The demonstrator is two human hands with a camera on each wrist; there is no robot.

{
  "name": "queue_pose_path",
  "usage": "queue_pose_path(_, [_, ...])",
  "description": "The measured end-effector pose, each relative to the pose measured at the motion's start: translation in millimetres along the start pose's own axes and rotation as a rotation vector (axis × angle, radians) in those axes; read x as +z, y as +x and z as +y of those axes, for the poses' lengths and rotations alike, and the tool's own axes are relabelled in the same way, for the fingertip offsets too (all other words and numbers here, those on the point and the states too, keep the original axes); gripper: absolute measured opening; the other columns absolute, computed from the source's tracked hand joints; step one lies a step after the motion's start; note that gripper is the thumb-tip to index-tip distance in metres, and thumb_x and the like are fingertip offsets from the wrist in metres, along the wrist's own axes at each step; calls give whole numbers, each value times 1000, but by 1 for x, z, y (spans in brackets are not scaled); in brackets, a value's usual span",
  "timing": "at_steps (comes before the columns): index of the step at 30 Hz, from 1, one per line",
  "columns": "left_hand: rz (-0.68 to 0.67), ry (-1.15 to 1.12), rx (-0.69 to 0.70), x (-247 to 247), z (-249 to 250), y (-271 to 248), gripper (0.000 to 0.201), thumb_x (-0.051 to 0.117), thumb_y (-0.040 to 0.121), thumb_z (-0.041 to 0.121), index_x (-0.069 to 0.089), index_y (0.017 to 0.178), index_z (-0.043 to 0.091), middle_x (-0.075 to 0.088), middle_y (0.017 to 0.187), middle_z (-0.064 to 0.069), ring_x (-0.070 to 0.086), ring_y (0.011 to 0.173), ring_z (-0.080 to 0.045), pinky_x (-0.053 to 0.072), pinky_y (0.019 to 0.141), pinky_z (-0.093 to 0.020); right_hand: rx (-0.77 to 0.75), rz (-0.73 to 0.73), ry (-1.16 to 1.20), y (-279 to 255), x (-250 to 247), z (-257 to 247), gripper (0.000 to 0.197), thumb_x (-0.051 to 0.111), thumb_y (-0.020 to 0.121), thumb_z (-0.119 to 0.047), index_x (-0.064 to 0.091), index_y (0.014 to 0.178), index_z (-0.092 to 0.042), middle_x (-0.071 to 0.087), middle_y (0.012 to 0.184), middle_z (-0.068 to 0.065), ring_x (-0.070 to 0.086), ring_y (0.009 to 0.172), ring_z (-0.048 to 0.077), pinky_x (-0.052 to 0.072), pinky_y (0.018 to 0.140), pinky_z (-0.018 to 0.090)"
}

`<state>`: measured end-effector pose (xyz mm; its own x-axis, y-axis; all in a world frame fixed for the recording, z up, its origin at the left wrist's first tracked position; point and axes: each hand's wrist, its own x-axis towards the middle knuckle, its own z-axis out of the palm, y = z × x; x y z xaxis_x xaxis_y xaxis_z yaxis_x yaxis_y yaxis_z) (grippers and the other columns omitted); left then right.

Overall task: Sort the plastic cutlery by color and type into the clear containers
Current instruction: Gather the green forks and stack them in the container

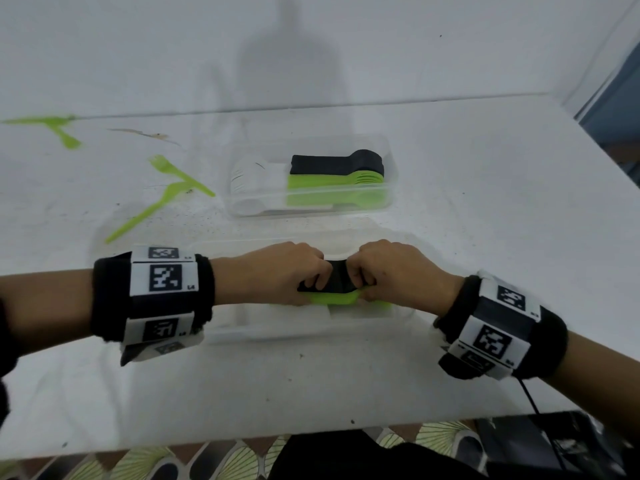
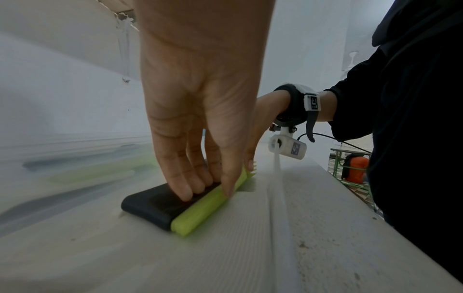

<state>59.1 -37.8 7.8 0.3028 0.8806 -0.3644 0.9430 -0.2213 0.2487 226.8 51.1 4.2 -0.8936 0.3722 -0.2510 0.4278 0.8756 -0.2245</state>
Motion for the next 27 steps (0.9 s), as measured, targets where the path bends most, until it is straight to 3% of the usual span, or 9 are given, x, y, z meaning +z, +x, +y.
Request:
queue_pose_path(2, [-1, -1, -5, 0, -1, 2, 22, 63, 83, 19, 57, 104, 15, 51, 94, 6, 42, 72, -8, 29, 57, -12, 8, -6, 34, -1, -1, 0, 13, 59, 78, -11, 53, 78, -22, 52, 84, -5, 54, 82, 18, 29, 50, 19])
queue_pose_path(6, [-24, -2, -34, 1, -3, 4, 24, 66, 83, 21, 57, 103, 14, 53, 98, 3, 44, 76, -9, 31, 58, -17, -2, 2, 65, -3, 0, 1, 15, 54, 77, -4, 63, 82, -15, 51, 81, -4, 54, 82, 20, 35, 56, 21])
queue_pose_path(9, [-59, 22, -31, 0, 0, 3, 23, 65, 84, 22, 55, 103, 13, 47, 96, 4, 43, 76, -10, 29, 55, -21, -21, 5, 63, -3, 2, 1, 18, 53, 77, 0, 66, 86, -11, 49, 80, -3, 48, 77, 16, 30, 55, 16])
queue_pose_path(12, [-66, 40, -40, -1, 2, 0, 24, 64, 85, 21, 55, 106, 12, 49, 102, 0, 43, 77, -11, 27, 60, -22, -21, 6, 53, -4, 2, 1, 17, 55, 77, 0, 66, 86, -10, 48, 80, -3, 48, 77, 16, 29, 54, 15])
queue_pose_path(17, [100, -103, -85, -7, 1, -18, 23, 62, 85, 14, 60, 108, 8, 55, 104, -5, 43, 77, -9, 32, 61, -16, -68, 12, 33, -12, -11, -8, 18, 59, 83, -15, 60, 101, -13, 42, 86, -4, 42, 82, 14, 29, 58, 19])
queue_pose_path(20, [226, -234, -105, -18, -8, -40, 16, 62, 86, 8, 64, 102, 6, 59, 95, -3, 49, 71, -6, 37, 63, -5, -100, 32, 93, -12, -31, -22, 19, 61, 86, -19, 62, 104, -15, 48, 91, -3, 44, 83, 10, 40, 73, 23])
queue_pose_path(22, [317, -300, -123, -25, -18, -61, 11, 62, 86, 8, 64, 97, 7, 60, 89, 0, 53, 68, -2, 40, 64, -4, -124, 80, 145, -8, -44, -35, 17, 62, 86, -18, 63, 102, -13, 53, 90, -2, 48, 80, 9, 44, 77, 25])
queue_pose_path(27, [489, -392, -209, -35, -63, -112, 6, 62, 87, 11, 64, 91, 16, 60, 79, 9, 58, 75, -4, 43, 65, -7, -155, 141, 243, 16, -65, -72, 9, 64, 85, -15, 67, 94, -12, 57, 73, -10, 57, 73, 9, 45, 71, 21])
